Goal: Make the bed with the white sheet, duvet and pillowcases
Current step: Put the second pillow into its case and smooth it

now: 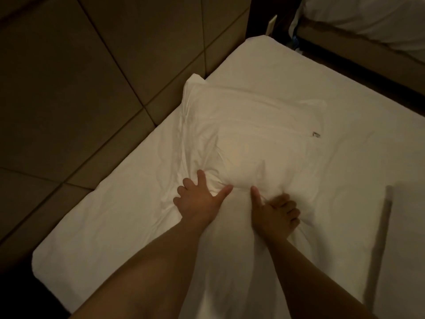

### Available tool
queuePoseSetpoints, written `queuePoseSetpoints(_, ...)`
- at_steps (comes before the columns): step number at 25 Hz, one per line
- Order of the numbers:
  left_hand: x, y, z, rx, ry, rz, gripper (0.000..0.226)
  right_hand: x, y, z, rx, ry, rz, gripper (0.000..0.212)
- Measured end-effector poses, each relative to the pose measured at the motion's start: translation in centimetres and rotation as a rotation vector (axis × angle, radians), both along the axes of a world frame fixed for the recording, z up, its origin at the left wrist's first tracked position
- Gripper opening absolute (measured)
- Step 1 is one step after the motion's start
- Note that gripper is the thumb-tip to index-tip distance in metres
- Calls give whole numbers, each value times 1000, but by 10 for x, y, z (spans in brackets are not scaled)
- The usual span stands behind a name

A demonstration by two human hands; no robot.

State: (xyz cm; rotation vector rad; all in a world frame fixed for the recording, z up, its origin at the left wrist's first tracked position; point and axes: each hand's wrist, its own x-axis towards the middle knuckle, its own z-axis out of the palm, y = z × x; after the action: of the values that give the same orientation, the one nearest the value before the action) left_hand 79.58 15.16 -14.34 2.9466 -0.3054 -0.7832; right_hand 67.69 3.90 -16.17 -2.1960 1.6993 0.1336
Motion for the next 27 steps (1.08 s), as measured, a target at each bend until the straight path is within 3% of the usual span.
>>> queuePoseSetpoints(6,-5,6,65,-192,-86,13,83,-23,-35,72,73,-7,148,80)
queuePoseSetpoints(14,-81,20,233,-377,-229,74,73,-94,-35,242,-23,-257,264,77)
queuePoseSetpoints(20,-241,10,349,-536,-230,39,69,-264,-49,353,-80,-378,226,76)
queuePoseSetpoints(27,-428,-76,397,-727,-167,-129,87,-479,-116,421,-181,-412,71,78)
